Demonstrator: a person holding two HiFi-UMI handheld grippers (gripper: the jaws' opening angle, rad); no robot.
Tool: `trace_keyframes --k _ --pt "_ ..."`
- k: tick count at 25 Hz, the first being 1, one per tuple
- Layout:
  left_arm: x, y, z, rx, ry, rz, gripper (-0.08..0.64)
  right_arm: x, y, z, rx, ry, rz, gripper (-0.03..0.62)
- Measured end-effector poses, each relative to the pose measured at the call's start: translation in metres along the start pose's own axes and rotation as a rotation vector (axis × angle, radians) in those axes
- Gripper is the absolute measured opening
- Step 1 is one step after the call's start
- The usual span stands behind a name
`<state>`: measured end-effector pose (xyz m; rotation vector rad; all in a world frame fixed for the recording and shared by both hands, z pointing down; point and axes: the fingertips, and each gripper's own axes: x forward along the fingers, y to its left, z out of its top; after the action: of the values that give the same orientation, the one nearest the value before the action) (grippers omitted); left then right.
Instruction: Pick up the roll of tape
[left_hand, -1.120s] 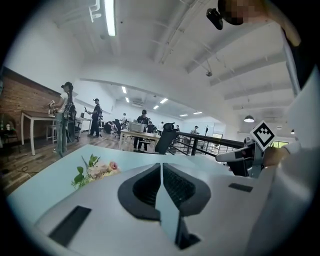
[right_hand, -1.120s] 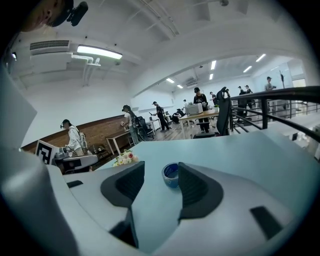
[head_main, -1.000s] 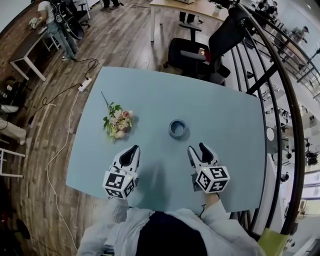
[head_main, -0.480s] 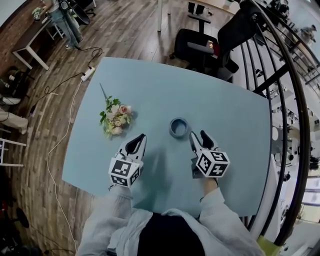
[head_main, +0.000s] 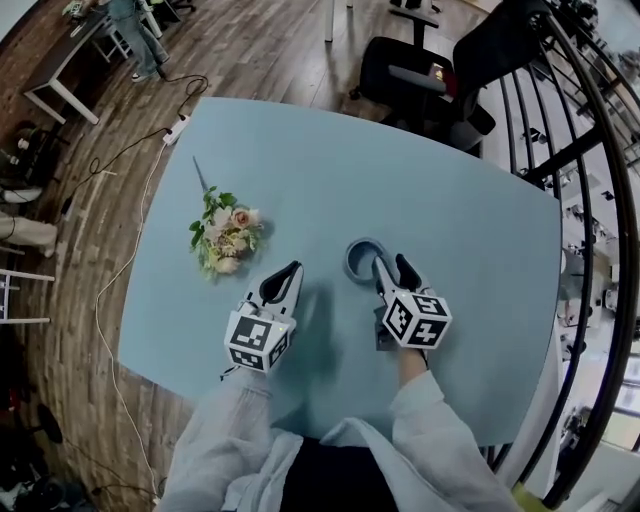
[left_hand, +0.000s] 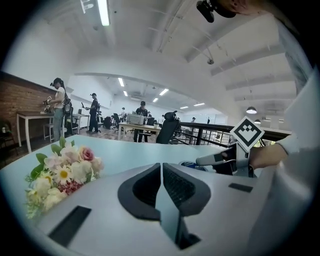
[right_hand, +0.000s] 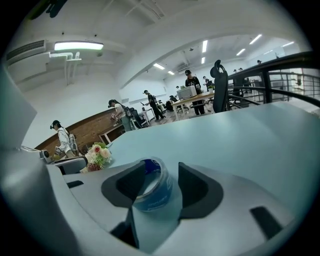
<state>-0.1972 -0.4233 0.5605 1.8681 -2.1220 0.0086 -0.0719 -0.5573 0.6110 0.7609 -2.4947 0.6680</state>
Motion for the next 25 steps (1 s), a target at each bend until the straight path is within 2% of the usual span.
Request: trace_keyframes --k 7,17,21,25 --pt "0.011 0.009 -0.010 -0.051 -0.003 0.022 0.026 0.022 -0.004 -0.014 0.004 0.069 -0.035 0.225" --pt "0.012 0.017 -0.025 -0.054 0.026 0.033 0.026 0.029 -0.003 -0.021 0.008 0.097 -0.046 0.227" --pt "0.008 0.011 -0.024 -0.055 0.026 0.021 0.026 0.029 0.003 -0.021 0.002 0.103 -0.040 0.100" --pt "0.002 0.006 -0.018 -0.057 0.013 0.010 0.026 0.025 0.003 -0.018 -0.068 0.091 -0.079 0.086"
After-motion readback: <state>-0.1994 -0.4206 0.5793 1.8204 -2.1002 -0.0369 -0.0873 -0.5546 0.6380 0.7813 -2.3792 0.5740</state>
